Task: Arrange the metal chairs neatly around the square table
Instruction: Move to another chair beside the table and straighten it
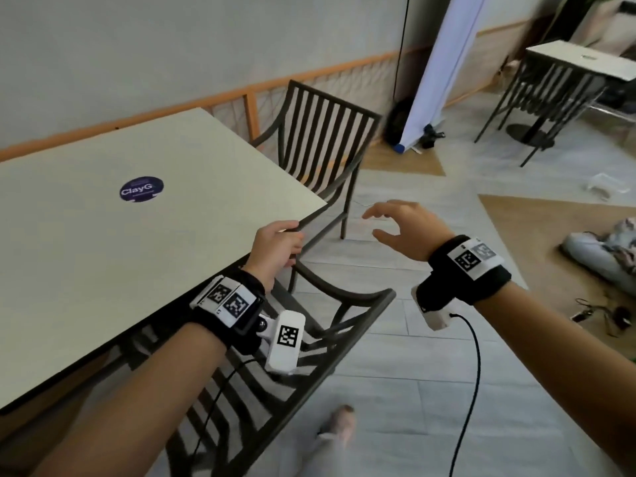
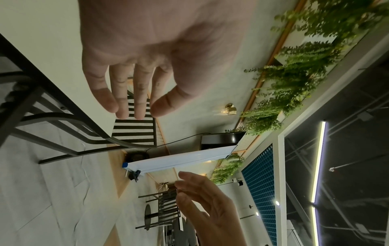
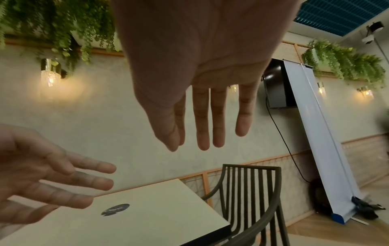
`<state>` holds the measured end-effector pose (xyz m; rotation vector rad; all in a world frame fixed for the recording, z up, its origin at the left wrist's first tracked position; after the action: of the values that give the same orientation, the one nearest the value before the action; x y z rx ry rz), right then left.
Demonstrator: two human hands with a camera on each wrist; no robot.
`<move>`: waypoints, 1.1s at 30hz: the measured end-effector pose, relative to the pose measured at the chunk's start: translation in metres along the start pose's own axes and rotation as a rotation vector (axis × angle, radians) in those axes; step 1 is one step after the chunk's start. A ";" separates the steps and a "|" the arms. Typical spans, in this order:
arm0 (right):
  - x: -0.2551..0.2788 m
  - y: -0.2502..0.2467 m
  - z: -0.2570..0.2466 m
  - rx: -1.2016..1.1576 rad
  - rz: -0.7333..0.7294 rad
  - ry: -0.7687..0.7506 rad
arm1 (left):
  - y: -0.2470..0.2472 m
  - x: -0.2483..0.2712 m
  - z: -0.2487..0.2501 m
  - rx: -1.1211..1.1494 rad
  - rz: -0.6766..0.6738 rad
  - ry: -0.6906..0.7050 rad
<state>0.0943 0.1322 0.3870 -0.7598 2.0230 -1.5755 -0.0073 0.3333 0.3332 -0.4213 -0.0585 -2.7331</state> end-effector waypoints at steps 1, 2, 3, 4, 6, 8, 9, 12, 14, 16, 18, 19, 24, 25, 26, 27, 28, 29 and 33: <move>-0.011 -0.002 0.016 0.007 -0.020 0.000 | 0.014 -0.014 0.003 -0.011 0.001 0.004; -0.023 -0.003 0.032 0.011 -0.043 0.001 | 0.026 -0.029 0.007 -0.025 0.002 0.002; -0.036 -0.004 0.049 0.016 -0.063 0.000 | 0.039 -0.045 0.009 -0.036 0.006 -0.003; -0.051 -0.005 0.066 0.028 -0.080 0.000 | 0.051 -0.062 0.012 -0.049 0.008 -0.008; -0.081 -0.006 0.101 0.043 -0.107 0.004 | 0.074 -0.099 0.016 -0.083 0.014 -0.018; -0.113 -0.008 0.131 0.047 -0.140 -0.004 | 0.094 -0.135 0.019 -0.112 0.037 -0.032; -0.128 -0.007 0.145 0.050 -0.162 -0.010 | 0.103 -0.151 0.018 -0.134 0.044 -0.038; -0.179 -0.003 0.182 0.080 -0.222 -0.009 | 0.126 -0.198 0.021 -0.184 0.063 -0.072; -0.211 0.006 0.201 0.097 -0.266 -0.032 | 0.136 -0.228 0.015 -0.207 0.079 -0.122; -0.243 0.018 0.215 0.125 -0.299 -0.067 | 0.141 -0.257 0.006 -0.206 0.102 -0.179; -0.278 0.035 0.224 0.150 -0.326 -0.125 | 0.140 -0.287 -0.007 -0.198 0.151 -0.225; -0.295 0.045 0.228 0.158 -0.333 -0.164 | 0.140 -0.301 -0.014 -0.203 0.176 -0.242; -0.384 0.102 0.250 0.181 -0.376 -0.333 | 0.147 -0.373 -0.048 -0.263 0.303 -0.311; -0.403 0.114 0.256 0.185 -0.388 -0.355 | 0.150 -0.390 -0.054 -0.268 0.320 -0.327; -0.420 0.125 0.262 0.186 -0.405 -0.376 | 0.153 -0.406 -0.060 -0.265 0.340 -0.341; -0.438 0.136 0.270 0.179 -0.425 -0.390 | 0.158 -0.424 -0.067 -0.248 0.360 -0.359; -0.454 0.146 0.279 0.163 -0.442 -0.392 | 0.163 -0.442 -0.072 -0.234 0.366 -0.371; -0.470 0.157 0.289 0.148 -0.459 -0.388 | 0.169 -0.458 -0.078 -0.224 0.362 -0.389; -0.521 0.206 0.334 0.157 -0.494 -0.392 | 0.188 -0.520 -0.103 -0.236 0.408 -0.454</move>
<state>0.6708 0.2825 0.1209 -1.4570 1.4799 -1.6469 0.4936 0.3337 0.0770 -0.9947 0.2108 -2.2050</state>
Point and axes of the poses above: each hand's wrist, its own x-axis away from the middle knuckle, its own y-axis out of the palm, z = x × y, the point moved 6 cm from there along -x, towards the middle knuckle, and after that the axes turned 2 degrees about -z, right-handed, at the moved point
